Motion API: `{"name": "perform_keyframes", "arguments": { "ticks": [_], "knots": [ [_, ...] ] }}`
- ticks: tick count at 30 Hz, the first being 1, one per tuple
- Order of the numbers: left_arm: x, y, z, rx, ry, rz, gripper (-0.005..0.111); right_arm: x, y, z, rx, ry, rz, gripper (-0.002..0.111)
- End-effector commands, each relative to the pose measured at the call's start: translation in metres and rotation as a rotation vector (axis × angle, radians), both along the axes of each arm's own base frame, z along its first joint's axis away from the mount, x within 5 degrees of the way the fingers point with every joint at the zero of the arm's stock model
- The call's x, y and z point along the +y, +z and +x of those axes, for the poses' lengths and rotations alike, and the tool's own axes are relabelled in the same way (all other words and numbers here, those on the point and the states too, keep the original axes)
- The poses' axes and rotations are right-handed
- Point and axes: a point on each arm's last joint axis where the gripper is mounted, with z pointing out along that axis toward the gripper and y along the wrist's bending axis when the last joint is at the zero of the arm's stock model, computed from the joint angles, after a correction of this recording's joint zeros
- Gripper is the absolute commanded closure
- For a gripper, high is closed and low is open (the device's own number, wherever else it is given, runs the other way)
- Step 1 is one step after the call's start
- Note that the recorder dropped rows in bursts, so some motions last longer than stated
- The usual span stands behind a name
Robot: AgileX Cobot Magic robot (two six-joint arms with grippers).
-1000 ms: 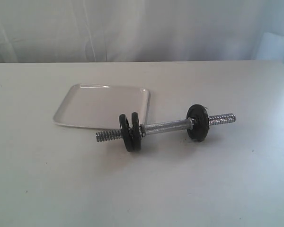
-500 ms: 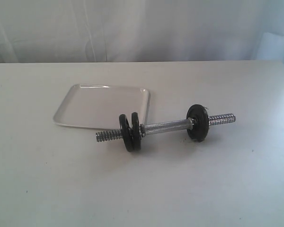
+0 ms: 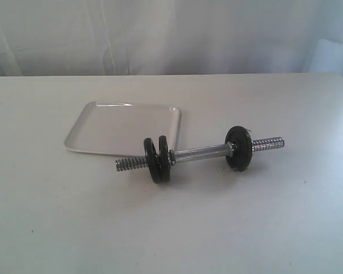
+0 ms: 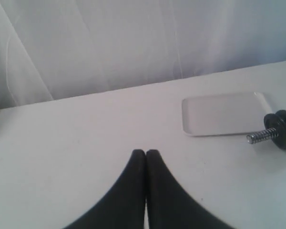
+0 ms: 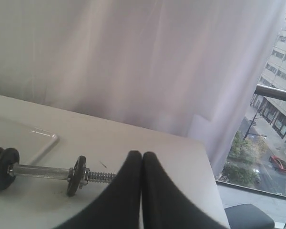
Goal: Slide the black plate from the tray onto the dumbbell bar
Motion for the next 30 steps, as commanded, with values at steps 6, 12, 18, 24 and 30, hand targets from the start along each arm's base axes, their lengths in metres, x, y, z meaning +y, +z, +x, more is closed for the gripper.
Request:
{"name": "perform_keyframes", "arguments": {
  "ticks": [6, 12, 18, 24, 30],
  "knots": [
    [-0.007, -0.067, 0.086, 0.127, -0.055, -0.073, 0.107, -0.005, -0.049, 0.067, -0.034, -0.046, 0.002, 0.108],
    [-0.007, -0.114, 0.128, 0.060, -0.030, -0.103, 0.107, -0.006, -0.079, 0.092, -0.060, -0.055, 0.018, 0.108],
    [-0.004, -0.156, 0.151, -0.001, -0.002, -0.091, 0.107, -0.008, -0.112, 0.111, -0.102, -0.071, 0.021, 0.108],
    [-0.002, -0.194, 0.162, -0.050, 0.016, -0.065, 0.107, -0.009, -0.142, 0.122, -0.118, -0.082, 0.024, 0.108],
    [-0.002, -0.194, 0.162, -0.054, 0.004, 0.016, 0.107, -0.009, -0.169, 0.128, -0.084, -0.087, 0.021, 0.108]
  ]
}}
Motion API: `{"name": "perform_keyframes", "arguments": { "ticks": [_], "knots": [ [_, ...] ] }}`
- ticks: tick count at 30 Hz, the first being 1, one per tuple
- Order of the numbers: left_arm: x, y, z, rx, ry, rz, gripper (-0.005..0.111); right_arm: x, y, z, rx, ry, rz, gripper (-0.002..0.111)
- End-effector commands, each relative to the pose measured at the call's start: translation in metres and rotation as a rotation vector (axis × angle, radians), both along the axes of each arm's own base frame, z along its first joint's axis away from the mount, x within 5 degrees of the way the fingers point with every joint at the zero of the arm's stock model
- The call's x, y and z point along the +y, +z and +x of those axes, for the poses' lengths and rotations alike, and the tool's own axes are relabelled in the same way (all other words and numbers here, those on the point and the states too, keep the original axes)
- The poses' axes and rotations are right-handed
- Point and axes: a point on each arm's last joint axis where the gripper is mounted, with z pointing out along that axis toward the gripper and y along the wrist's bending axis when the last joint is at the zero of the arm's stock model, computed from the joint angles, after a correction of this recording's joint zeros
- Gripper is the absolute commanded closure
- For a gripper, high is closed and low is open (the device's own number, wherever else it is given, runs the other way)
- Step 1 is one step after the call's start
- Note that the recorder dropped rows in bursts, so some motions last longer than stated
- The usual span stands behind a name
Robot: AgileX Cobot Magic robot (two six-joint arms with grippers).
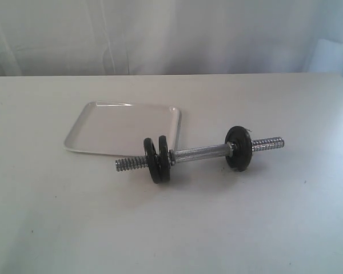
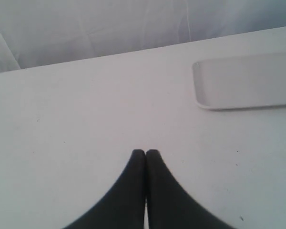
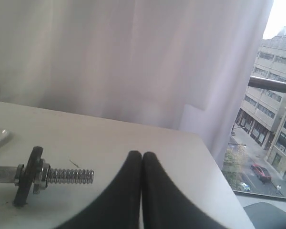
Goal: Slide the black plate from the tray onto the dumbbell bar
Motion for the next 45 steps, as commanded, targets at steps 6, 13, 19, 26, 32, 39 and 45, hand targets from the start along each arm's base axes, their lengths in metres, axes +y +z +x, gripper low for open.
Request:
{"name": "perform_keyframes", "arguments": {
  "ticks": [6, 13, 19, 26, 32, 39, 45],
  "knots": [
    [-0.001, -0.001, 0.000, -0.002, -0.009, -0.007, 0.107, 0.000, -0.015, 0.001, 0.068, 0.005, -0.015, 0.108],
    [-0.001, -0.007, -0.002, 0.067, -0.013, -0.026, 0.107, 0.001, -0.021, 0.001, 0.129, 0.010, -0.006, 0.108],
    [-0.001, -0.007, -0.002, 0.067, -0.013, -0.026, 0.107, 0.001, -0.021, 0.001, 0.127, 0.009, -0.006, 0.108],
    [-0.002, -0.008, -0.002, 0.079, -0.014, -0.026, 0.107, 0.001, -0.021, 0.001, 0.127, 0.010, -0.004, 0.108],
    [-0.002, -0.008, -0.002, 0.079, -0.014, -0.026, 0.107, 0.001, -0.021, 0.001, 0.127, 0.010, -0.004, 0.108],
    [-0.002, -0.008, -0.002, 0.079, -0.014, -0.026, 0.107, 0.001, -0.021, 0.001, 0.127, 0.010, -0.004, 0.108],
    [-0.002, -0.009, -0.002, 0.094, -0.016, -0.027, 0.107, 0.001, -0.021, 0.001, 0.127, 0.010, -0.004, 0.108]
  ]
}}
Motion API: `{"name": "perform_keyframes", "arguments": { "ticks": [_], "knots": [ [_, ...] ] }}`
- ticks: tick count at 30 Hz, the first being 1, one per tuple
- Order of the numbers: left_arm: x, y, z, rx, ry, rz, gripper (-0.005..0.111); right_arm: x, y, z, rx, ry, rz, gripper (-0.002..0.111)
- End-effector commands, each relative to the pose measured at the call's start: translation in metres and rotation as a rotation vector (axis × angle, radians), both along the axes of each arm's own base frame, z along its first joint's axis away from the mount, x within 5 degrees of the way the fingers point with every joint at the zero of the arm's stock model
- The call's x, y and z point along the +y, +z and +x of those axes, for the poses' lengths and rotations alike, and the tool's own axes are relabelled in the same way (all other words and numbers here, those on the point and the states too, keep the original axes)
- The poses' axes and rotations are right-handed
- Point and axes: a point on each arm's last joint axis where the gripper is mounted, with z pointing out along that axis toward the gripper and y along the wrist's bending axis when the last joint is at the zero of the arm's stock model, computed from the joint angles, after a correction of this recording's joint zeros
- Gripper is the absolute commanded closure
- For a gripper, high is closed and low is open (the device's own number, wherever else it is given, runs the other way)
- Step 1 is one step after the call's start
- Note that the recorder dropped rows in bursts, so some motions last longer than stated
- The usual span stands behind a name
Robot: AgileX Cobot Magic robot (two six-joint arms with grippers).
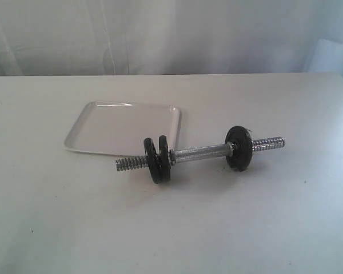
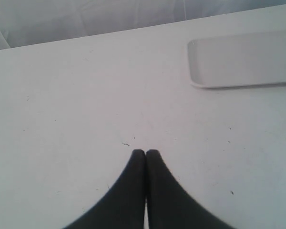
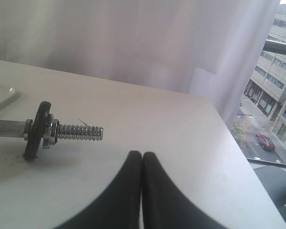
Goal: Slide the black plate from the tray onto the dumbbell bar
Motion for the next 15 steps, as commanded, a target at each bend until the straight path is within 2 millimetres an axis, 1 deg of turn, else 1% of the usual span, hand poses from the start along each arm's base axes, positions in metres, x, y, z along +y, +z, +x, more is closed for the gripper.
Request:
{"name": "perform_keyframes", "arguments": {
  "ticks": [1, 15],
  "knots": [
    [-0.0008, -0.0033, -0.0009, 0.026, -0.006, -0.018, 0.107, 0.0001, -0.0010, -0.0002, -0.002, 0.002, -0.002, 0.108],
    [0.0017, -0.0045, -0.0011, 0.038, 0.018, -0.003, 0.107, 0.0001, -0.0010, -0.0002, -0.002, 0.002, -0.002, 0.108]
  ]
}}
